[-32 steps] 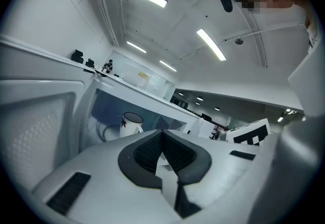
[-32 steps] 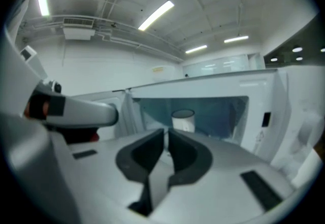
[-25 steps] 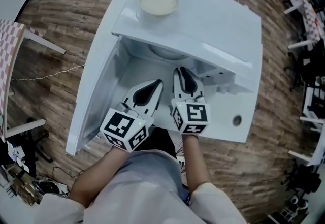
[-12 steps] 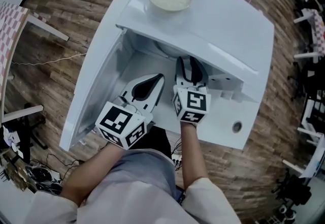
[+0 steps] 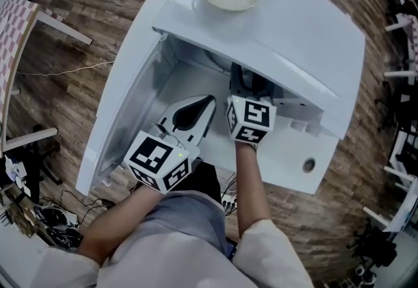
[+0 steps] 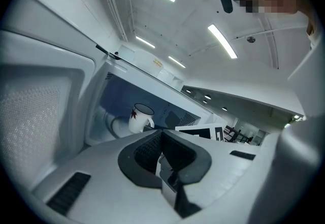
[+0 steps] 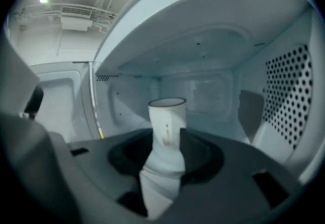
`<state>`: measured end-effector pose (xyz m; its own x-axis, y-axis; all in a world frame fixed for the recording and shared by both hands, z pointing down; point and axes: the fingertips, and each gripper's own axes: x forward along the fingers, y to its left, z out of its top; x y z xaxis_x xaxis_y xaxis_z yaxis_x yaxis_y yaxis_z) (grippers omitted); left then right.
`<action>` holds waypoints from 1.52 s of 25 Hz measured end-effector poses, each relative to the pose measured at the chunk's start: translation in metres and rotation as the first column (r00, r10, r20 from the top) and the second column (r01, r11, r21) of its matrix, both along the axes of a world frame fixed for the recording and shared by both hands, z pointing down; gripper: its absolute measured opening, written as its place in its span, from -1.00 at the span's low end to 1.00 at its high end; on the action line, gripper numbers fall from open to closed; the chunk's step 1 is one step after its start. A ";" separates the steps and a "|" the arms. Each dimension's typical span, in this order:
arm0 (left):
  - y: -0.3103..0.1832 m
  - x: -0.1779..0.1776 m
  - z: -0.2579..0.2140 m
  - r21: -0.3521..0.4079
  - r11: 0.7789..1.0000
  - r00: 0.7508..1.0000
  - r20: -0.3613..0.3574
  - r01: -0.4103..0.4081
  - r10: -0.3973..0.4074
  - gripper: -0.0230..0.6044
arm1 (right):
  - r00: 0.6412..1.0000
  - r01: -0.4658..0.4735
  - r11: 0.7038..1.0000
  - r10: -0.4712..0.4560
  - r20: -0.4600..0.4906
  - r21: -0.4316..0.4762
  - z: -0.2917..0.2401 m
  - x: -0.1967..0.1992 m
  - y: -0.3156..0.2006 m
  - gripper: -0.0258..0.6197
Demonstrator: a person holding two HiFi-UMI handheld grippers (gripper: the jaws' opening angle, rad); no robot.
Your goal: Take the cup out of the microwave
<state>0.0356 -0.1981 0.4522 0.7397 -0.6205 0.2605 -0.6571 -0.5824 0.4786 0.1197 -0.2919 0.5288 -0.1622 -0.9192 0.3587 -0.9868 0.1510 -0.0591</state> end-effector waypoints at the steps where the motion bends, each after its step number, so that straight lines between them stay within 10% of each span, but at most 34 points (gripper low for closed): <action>1: -0.001 -0.001 0.000 -0.001 1.000 1.000 0.000 0.002 -0.002 -0.89 | 1.000 0.000 1.000 0.000 0.000 0.000 0.001 0.000 -0.002 -0.41; 38: -0.010 -0.026 0.016 -0.054 0.996 0.997 0.003 0.078 -0.078 -0.89 | 0.997 0.016 0.996 -0.008 -0.082 0.087 0.002 -0.003 -0.015 -0.69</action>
